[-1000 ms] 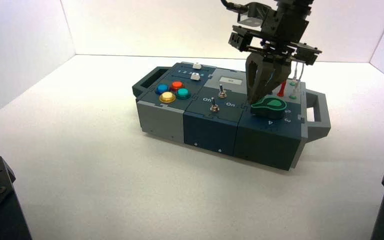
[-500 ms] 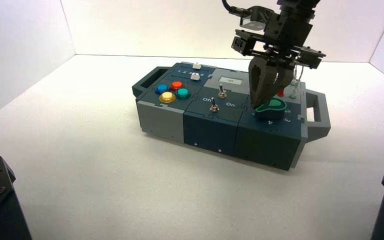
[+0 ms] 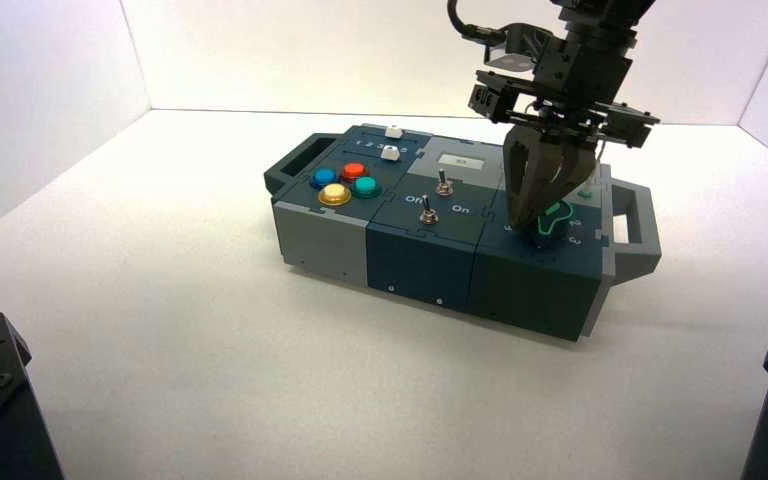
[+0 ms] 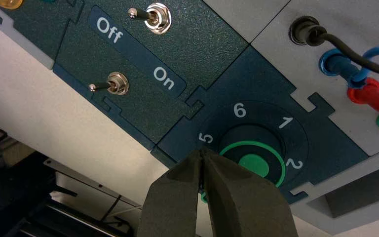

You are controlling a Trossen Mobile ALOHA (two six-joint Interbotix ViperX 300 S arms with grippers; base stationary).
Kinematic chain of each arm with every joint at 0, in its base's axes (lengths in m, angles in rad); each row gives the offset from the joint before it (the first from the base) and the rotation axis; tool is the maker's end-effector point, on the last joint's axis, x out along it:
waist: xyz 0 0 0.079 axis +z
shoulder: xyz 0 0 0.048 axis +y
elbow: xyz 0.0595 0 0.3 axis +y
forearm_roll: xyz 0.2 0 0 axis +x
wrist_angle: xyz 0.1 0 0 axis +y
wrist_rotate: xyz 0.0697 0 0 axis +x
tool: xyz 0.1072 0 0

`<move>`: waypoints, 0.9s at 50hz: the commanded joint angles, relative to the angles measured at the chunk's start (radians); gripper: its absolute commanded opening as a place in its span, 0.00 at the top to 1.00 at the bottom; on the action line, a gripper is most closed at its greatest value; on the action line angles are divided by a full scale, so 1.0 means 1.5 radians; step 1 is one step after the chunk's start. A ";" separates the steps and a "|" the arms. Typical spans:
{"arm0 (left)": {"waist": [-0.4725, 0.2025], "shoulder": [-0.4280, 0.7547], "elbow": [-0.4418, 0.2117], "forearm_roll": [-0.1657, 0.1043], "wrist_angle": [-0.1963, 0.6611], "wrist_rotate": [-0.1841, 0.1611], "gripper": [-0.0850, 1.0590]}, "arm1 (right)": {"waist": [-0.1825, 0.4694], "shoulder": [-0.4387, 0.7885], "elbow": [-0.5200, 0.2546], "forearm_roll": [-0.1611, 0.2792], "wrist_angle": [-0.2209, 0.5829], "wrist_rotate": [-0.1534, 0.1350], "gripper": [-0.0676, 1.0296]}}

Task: Turn the knob to position 2.

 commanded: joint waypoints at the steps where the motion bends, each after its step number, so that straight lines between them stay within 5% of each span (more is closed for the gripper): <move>1: -0.003 0.011 -0.026 0.000 -0.010 0.006 0.95 | 0.001 -0.021 -0.005 0.002 0.005 0.002 0.96; 45: -0.003 0.039 -0.045 0.001 -0.025 0.022 0.95 | 0.001 -0.041 0.018 0.005 0.021 0.012 0.96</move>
